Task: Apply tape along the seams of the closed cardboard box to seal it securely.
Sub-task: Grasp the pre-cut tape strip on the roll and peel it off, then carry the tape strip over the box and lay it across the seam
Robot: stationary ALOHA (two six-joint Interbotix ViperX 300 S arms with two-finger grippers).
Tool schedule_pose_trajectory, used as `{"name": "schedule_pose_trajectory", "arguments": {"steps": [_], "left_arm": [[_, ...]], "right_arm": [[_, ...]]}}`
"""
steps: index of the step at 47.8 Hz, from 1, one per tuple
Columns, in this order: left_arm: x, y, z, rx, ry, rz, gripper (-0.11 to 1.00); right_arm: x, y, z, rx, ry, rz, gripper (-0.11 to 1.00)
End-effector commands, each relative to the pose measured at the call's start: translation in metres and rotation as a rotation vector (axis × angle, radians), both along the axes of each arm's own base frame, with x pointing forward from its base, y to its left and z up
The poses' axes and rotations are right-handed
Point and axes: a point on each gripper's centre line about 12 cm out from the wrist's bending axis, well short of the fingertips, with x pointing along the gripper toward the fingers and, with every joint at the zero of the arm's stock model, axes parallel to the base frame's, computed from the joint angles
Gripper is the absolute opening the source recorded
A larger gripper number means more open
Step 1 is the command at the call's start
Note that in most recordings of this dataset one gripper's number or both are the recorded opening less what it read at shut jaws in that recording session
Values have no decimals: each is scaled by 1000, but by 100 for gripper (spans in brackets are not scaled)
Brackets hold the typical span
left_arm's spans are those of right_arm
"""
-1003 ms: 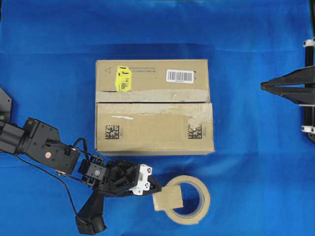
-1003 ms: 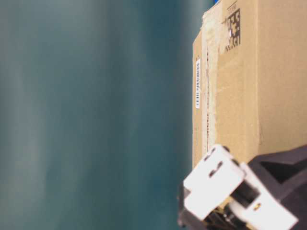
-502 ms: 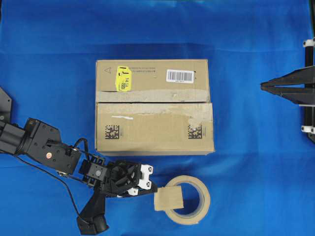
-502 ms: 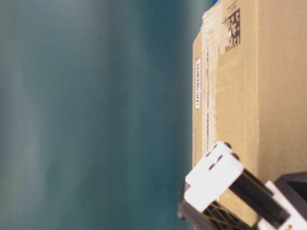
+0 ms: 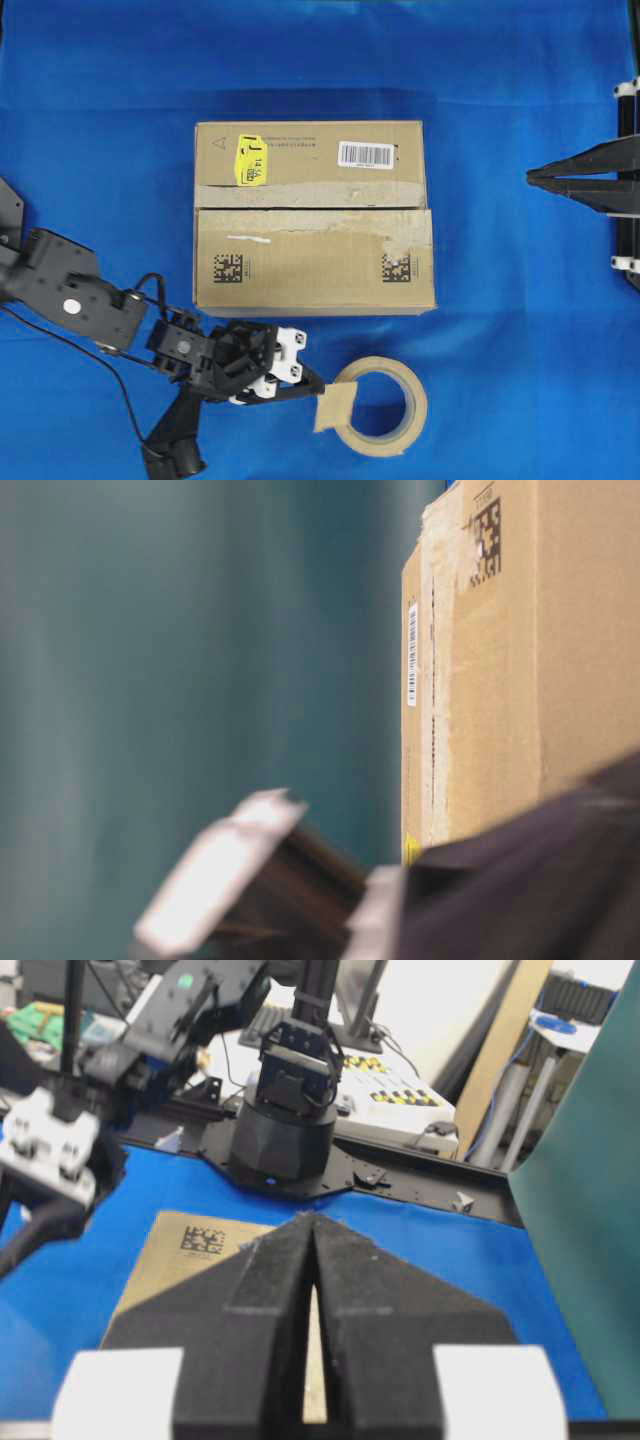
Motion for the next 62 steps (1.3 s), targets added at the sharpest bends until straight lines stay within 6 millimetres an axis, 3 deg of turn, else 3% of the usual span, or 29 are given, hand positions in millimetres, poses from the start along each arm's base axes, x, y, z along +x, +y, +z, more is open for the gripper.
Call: {"name": "schedule_pose_trajectory", "arguments": {"steps": [1,11,22,30,47,62], "left_arm": [[-3,9,37,-20,-63,15,0],[-13,37,78,39,-144,40,0],[-18,90,96,113,-187,143,0],[-15,119,96,123,-181,220,0],[-11,159,89,138,-137,324,0],[-3,168,68,135,-63,345,0]], "right_arm": [[2,0,9,2,-20,2,0],[4,0,6,3,-8,3,0],[6,1,3,5,3,6,0],[8,1,-1,6,17,8,0],[11,2,-6,2,38,8,0],[14,1,-11,-2,55,6,0]]}}
